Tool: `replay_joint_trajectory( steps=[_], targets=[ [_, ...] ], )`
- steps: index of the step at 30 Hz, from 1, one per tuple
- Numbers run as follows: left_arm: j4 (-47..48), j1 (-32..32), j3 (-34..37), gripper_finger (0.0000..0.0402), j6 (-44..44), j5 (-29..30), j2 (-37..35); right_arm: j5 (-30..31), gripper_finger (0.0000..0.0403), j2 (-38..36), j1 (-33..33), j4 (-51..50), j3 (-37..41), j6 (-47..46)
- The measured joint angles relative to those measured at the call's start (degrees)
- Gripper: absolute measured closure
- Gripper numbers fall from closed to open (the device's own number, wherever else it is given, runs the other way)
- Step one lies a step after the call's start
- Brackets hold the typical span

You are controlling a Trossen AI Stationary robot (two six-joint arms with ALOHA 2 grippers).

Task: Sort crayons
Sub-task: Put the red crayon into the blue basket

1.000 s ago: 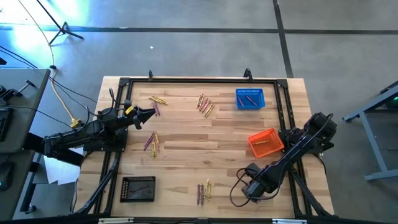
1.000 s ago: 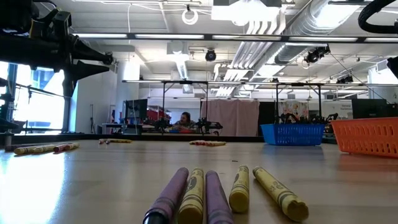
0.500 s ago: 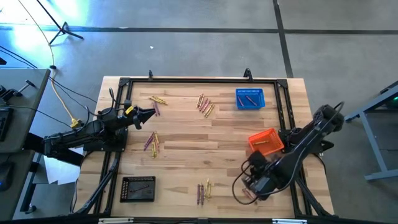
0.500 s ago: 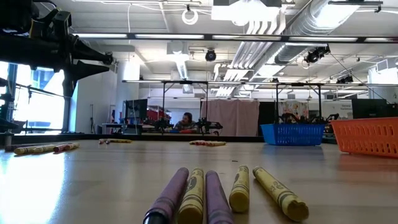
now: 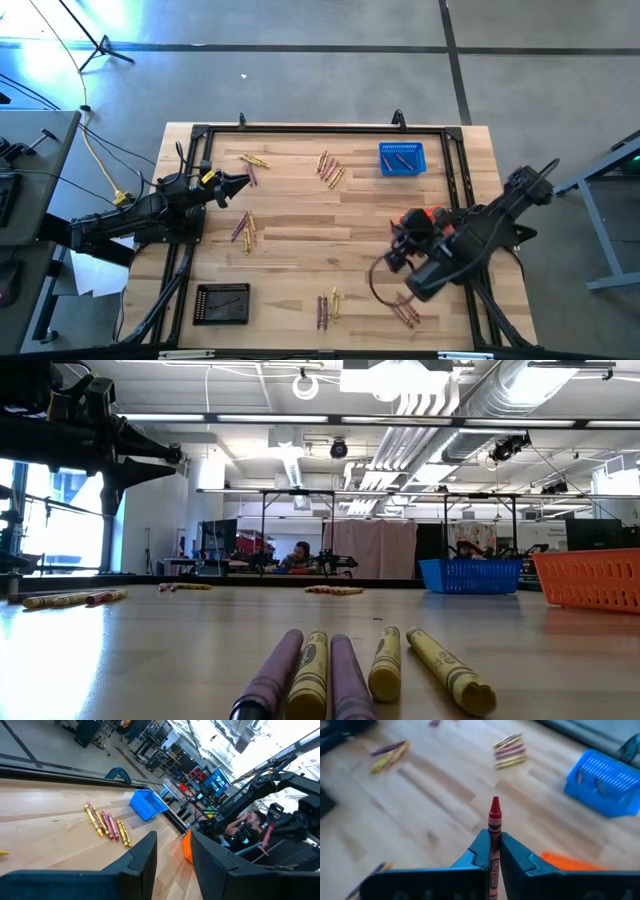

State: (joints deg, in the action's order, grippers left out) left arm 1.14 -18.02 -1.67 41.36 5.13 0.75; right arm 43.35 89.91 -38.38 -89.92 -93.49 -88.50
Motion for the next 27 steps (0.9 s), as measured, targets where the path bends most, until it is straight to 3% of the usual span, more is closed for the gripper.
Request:
replay_joint_trajectory(
  steps=[6, 14, 19, 27],
  targets=[
    [-0.01, 0.00, 0.00, 0.0296, 0.00, 0.00, 0.00, 2.24, 0.0394, 0.00, 9.89, -0.05, -0.05, 11.02],
    [0.01, 0.00, 0.00, 0.0296, 0.00, 0.00, 0.00, 6.07, 0.0393, -0.01, 27.38, 0.45, 0.48, 32.76],
    [0.01, 0.00, 0.00, 0.0296, 0.00, 0.00, 0.00, 6.60, 0.0393, -0.02, 38.77, 2.90, 6.80, 42.01],
    [0.01, 0.00, 0.00, 0.0296, 0.00, 0.00, 0.00, 5.68, 0.0393, 0.04, 54.88, 17.20, 20.72, 56.02]
  ],
)
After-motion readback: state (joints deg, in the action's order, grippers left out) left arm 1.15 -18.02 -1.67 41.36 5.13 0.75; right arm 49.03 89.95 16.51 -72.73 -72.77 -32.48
